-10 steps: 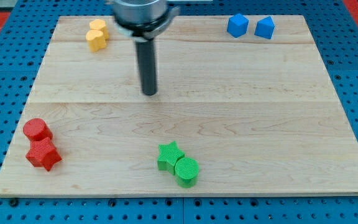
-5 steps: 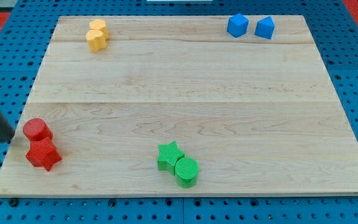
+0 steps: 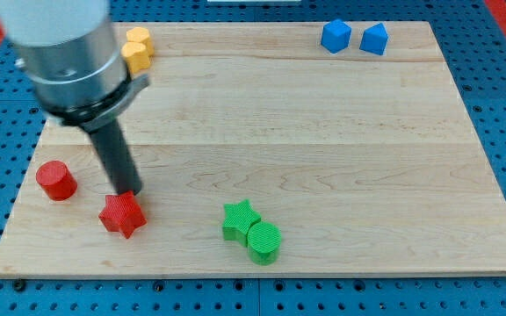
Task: Slide the red star to the bottom right
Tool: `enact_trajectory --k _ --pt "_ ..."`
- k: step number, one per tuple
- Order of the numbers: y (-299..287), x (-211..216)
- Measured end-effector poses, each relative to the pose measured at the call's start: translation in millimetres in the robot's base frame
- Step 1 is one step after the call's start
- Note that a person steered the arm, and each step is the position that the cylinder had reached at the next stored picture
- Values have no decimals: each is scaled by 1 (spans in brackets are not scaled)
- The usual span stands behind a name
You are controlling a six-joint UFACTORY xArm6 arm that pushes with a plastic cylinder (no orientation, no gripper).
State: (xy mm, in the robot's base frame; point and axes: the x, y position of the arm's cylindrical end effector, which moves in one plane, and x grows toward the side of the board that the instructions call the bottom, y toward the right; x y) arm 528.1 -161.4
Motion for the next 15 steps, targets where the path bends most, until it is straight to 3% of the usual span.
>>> enact_trajectory --k 1,3,4,6,7,8,9,10,11,12,13,14,15 --pt "2 30" --pt "-82 57" --pt "-76 90" --pt "80 79" --pt "92 73" --pt "75 39" --pt "116 0" --pt "113 -35" --pt "180 -56" --pt "154 -74" --pt "221 -111" --pt "264 -82" --pt "219 -124"
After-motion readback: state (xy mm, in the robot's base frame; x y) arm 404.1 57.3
